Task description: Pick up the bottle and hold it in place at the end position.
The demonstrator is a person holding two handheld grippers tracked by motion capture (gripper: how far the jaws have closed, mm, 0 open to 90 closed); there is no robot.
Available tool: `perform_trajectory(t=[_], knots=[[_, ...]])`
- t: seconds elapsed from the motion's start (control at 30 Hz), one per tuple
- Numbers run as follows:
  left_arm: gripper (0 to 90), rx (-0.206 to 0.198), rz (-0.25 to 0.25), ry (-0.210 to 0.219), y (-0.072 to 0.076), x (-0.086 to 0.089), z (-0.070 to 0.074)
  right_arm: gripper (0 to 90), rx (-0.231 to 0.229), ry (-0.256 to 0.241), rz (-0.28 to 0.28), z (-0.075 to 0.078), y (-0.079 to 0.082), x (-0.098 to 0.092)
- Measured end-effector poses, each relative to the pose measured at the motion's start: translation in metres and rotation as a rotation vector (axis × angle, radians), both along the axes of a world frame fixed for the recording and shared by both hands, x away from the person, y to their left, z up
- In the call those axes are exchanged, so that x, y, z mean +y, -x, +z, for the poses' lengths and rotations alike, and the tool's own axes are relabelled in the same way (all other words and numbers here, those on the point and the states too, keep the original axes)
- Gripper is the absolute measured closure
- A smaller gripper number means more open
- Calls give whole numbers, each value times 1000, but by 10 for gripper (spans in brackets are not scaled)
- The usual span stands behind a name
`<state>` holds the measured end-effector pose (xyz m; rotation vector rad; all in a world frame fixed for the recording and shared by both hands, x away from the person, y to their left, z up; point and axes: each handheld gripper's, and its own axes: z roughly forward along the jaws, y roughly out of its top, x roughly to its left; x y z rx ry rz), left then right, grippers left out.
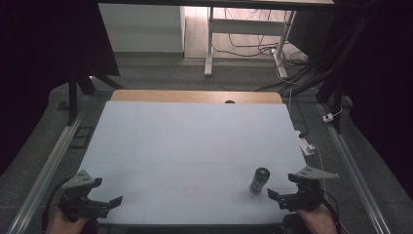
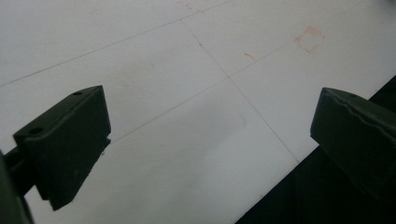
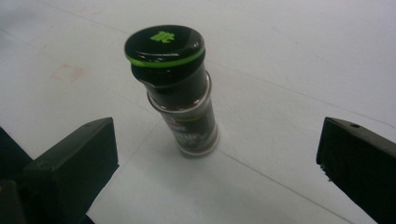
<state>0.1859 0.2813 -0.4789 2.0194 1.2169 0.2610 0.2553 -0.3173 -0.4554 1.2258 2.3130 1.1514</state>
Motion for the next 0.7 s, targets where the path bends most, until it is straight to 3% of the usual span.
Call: perform_trajectory(t=[0.17, 0.27, 0.4, 0.7], knots=[[1, 0, 1, 2, 0, 0, 0, 0, 3, -6, 48, -1, -3, 6], [1, 1, 1, 1, 0, 0, 0, 0, 0, 35, 92, -3, -4, 14], [1, 2, 2, 2, 0, 0, 0, 0, -8, 22, 98, -3, -7, 16], [1, 5, 3, 1, -1, 0, 0, 0, 18, 62, 124, -8, -20, 25]])
